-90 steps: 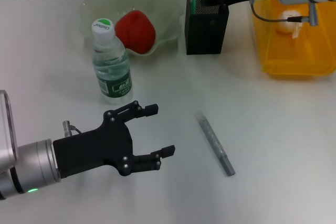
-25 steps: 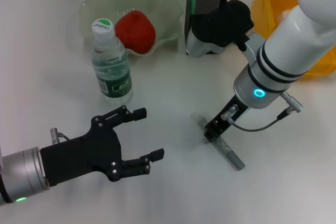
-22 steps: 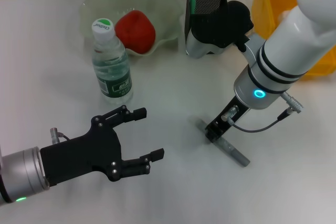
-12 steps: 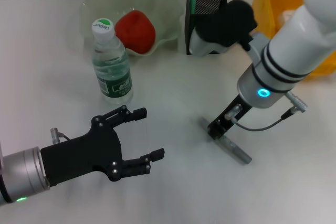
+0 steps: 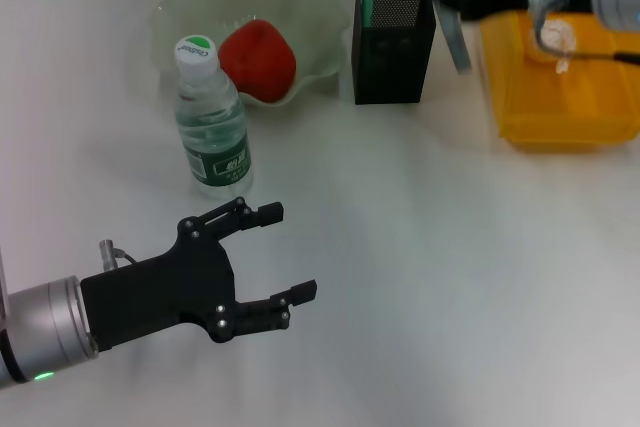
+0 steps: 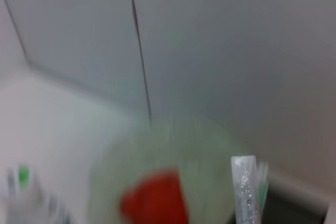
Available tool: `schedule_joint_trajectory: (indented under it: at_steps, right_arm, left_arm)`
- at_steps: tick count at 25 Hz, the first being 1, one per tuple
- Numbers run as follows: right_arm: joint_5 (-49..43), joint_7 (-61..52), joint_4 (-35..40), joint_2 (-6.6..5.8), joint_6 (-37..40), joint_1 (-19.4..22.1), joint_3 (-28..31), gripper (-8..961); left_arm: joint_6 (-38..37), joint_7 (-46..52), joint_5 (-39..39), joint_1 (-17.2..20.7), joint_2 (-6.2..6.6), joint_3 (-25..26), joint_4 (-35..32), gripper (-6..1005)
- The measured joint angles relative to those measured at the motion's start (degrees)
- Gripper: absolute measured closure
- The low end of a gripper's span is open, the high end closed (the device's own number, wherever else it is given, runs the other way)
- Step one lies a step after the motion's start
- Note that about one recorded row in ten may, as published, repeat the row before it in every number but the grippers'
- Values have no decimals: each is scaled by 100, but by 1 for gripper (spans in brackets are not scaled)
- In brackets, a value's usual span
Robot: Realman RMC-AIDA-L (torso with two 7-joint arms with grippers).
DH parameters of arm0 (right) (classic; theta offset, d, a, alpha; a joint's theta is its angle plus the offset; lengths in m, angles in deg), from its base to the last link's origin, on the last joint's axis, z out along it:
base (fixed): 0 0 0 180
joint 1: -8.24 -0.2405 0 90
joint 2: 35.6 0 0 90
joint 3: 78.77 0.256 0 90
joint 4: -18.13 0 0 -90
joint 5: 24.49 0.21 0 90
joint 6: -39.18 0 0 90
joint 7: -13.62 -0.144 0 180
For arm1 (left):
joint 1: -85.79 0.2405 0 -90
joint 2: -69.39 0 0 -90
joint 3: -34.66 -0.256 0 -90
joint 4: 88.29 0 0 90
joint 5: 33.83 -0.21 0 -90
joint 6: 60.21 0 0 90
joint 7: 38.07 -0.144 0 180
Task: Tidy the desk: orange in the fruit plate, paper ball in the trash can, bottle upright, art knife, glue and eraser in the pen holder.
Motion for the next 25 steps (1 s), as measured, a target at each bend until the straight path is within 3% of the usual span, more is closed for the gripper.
schedule_joint_trajectory:
  at_steps: [3,7,11,14,19,25]
  right_arm:
    - [1830,1821,-412,-9,-1006,383,-23,822]
    - [4500,4962,-1384,-13,-1837,540,-282,823]
    - [7396,8349,-3069,-16,-1538,201,-335,826]
    - [8962,9969,-4495,-36,-964,-235,-301,828]
    - [9871,10750,-6309,-57,-539,-1004,-192,829]
    - [9908,10784,-7180,-32,-571,-1482,-32,831]
  left_arm:
    - [-2,0,0,-9,-1,0,6,136]
    - [3,0,0,-20,-9,-1,17,136]
    - [7,0,0,-33,-9,0,14,136]
    - [9,0,0,-47,-9,0,13,137]
    - [6,0,0,-65,-9,-15,21,137]
    - [-1,0,0,-69,-9,-21,20,137]
